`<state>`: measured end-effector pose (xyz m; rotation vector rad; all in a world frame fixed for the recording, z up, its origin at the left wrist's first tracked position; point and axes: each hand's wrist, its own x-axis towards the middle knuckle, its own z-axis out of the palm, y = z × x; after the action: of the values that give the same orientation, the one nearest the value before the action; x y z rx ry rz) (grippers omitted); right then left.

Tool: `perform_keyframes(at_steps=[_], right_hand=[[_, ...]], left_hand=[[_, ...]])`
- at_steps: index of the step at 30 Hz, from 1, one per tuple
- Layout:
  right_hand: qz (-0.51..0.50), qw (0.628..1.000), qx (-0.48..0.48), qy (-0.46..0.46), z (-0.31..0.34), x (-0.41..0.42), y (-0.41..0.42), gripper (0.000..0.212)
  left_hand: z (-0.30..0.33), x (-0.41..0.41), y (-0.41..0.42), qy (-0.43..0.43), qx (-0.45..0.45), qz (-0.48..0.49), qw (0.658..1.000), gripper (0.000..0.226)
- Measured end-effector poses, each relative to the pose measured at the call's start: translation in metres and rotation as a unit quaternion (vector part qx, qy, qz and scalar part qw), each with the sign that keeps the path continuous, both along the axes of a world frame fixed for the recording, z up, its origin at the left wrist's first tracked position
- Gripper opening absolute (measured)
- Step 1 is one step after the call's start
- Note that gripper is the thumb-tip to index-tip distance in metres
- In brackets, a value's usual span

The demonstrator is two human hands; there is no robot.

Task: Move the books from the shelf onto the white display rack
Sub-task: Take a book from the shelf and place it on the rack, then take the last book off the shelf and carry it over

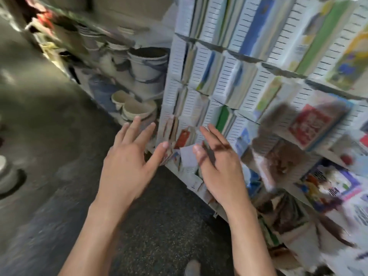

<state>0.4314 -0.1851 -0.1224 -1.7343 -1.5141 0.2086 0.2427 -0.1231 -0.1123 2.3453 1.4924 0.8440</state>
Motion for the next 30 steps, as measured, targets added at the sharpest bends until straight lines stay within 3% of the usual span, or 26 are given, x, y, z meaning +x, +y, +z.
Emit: perform_keyframes(at_steps=[14,30], right_hand=[[0.147,0.988,0.006,0.048,0.007,-0.041,0.265,0.071],[0.177,0.982,-0.004,0.062,0.005,-0.071,0.526,0.063]], left_hand=[[0.015,-0.048,0.202,0.024,-0.006,0.120,0.992,0.084],[0.007,-0.077,0.456,-0.004,-0.013,0.148,0.989,0.080]])
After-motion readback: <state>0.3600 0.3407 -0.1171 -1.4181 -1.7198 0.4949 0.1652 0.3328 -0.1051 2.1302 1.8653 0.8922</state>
